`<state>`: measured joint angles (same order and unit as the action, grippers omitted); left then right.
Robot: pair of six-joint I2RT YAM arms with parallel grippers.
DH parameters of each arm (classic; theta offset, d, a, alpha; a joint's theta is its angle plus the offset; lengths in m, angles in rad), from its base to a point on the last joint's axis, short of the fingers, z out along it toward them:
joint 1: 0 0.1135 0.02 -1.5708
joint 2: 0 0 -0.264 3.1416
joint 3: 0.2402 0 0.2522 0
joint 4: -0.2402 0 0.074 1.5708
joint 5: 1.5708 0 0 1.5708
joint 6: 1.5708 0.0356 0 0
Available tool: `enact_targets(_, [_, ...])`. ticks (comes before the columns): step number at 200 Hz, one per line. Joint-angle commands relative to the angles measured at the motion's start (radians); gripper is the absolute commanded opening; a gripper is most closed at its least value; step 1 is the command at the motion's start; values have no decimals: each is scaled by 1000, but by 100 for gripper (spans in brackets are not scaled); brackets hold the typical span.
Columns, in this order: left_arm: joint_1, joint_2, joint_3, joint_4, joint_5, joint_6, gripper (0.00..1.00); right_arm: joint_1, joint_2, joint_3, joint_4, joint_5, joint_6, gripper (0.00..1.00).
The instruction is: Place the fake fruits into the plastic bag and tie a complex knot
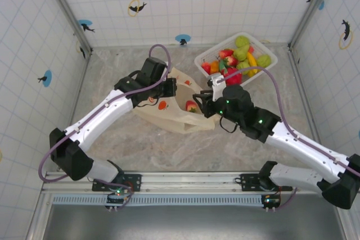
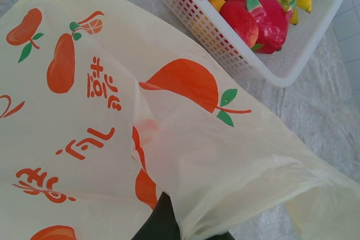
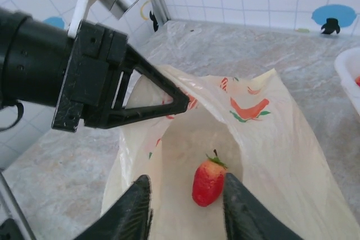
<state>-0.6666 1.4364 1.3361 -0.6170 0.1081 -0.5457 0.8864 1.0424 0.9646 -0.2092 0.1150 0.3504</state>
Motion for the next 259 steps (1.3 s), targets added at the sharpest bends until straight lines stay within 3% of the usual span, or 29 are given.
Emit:
enact_targets(1, [5, -21, -2, -1, -1, 24, 0, -99, -42, 65, -86, -31, -7, 45])
enact_targets(38, [5, -43, -4, -15, -7, 26, 0, -355, 29, 137, -200, -74, -48, 57])
enact_targets(64, [4, -52, -10, -14, 3, 27, 0, -504, 141, 179, -185, -112, -49, 63])
enact_targets(107, [5, -56, -13, -10, 14, 29, 0, -674, 359, 258, -23, -114, -19, 78])
enact_targets(131, [5, -60, -19, -9, 17, 31, 0, -741, 507, 353, -11, -158, 3, 81])
enact_targets(170, [4, -59, -31, 2, 28, 31, 0, -744, 714, 545, -117, -173, -36, 83])
enact_targets(259, [5, -61, -31, -13, 18, 33, 0, -622, 1059, 983, -462, 67, -439, 86])
